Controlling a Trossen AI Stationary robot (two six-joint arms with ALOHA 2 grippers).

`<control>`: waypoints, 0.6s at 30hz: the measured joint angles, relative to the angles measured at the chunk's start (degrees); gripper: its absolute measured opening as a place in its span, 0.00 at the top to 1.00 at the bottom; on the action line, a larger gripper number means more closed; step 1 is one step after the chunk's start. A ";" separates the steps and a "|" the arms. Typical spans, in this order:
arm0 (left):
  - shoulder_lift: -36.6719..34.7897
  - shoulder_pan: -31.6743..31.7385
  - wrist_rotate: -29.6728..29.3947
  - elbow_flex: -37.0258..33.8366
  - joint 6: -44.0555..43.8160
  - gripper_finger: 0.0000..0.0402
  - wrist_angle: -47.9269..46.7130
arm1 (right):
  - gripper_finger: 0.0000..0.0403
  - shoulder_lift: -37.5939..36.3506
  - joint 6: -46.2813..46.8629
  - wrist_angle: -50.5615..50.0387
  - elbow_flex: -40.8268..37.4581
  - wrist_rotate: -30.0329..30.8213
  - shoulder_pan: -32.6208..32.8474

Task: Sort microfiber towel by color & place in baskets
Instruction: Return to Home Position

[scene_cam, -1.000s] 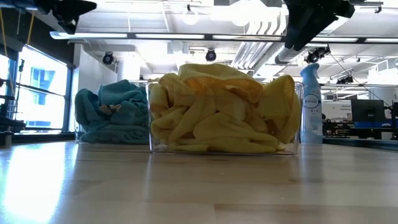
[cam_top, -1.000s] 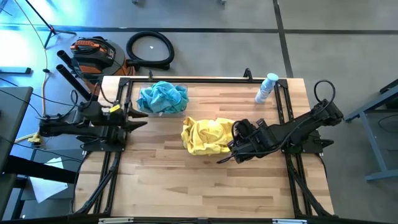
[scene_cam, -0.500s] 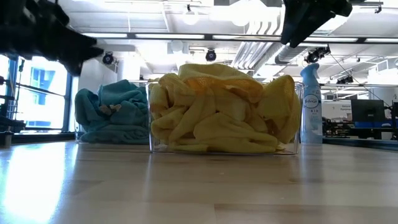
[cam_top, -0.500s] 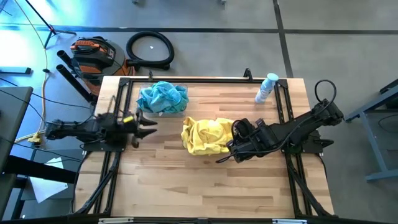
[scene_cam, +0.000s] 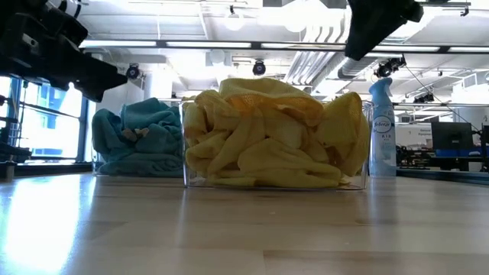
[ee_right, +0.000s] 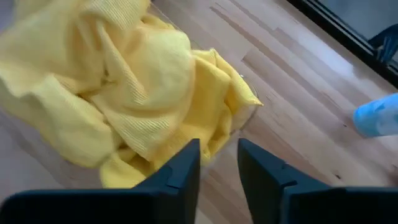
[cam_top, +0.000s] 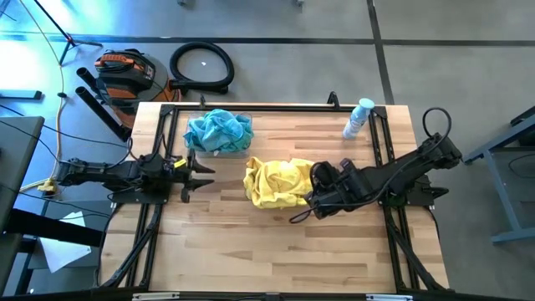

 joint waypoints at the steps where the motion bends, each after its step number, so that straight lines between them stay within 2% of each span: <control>1: 0.26 0.00 -0.01 0.02 -0.56 0.65 0.26 | 0.75 0.00 -0.32 0.02 -0.51 -0.03 0.00; 6: 0.30 -0.04 0.42 0.02 -0.77 0.65 0.10 | 0.97 -0.01 -1.30 2.65 -5.05 -1.90 0.00; 12: -1.40 -0.04 2.72 0.02 -1.65 0.65 3.05 | 0.97 -2.45 -1.63 6.64 -9.86 -0.90 0.00; 18: -4.46 -0.07 0.69 0.02 0.27 0.65 3.13 | 0.99 -10.28 -11.93 14.07 -17.08 0.78 -0.76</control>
